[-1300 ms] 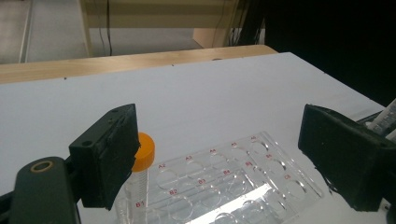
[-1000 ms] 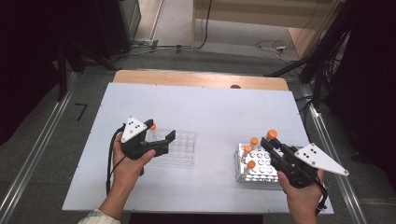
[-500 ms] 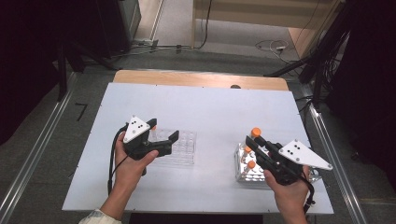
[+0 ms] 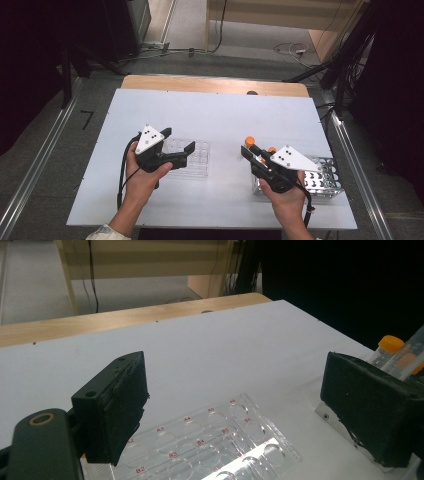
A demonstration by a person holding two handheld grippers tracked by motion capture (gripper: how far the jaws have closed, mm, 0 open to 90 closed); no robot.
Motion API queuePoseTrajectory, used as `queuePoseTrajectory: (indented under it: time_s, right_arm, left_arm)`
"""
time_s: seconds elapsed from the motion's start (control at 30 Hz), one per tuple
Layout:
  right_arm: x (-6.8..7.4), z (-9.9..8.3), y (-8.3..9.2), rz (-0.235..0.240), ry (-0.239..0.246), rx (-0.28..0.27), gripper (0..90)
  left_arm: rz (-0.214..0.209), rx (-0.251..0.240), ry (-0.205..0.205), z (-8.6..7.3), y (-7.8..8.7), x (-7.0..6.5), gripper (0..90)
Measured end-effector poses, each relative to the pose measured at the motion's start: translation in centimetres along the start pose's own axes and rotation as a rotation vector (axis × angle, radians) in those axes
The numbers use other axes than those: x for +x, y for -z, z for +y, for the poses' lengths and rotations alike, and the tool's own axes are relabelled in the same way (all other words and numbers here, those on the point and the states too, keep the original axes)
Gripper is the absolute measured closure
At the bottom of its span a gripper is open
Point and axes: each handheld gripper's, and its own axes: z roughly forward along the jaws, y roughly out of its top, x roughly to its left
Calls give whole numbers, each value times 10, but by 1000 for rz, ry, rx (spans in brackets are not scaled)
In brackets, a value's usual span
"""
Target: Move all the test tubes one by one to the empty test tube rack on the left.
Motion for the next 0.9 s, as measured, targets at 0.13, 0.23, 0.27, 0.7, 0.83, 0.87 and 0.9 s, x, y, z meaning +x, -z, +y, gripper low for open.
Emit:
queuePoseTrajectory:
  time_s: [0.13, 0.23, 0.27, 0.7, 0.83, 0.87, 0.9]
  right_arm:
    - [7, -3, -10, 15, 13, 20, 721]
    - [11, -5, -17, 19, 20, 31, 722]
    - [13, -6, -19, 21, 20, 36, 722]
    - [29, -15, -40, 42, 50, 80, 722]
    - [33, -17, -45, 55, 48, 95, 722]
    - [34, -17, -46, 57, 52, 97, 722]
    - [35, -18, -47, 62, 53, 100, 722]
  left_arm:
    - [-4, -5, -1, 0, 0, -1, 124]
    - [-9, -2, 0, -1, 0, -2, 124]
    - [-10, -2, 0, -1, 0, -2, 124]
    - [-49, 5, -4, -3, -2, -11, 125]
    - [-70, 4, -7, -3, -3, -16, 126]
    - [-77, 3, -11, -3, -3, -18, 129]
    - [-83, 2, -16, -3, -2, -20, 131]
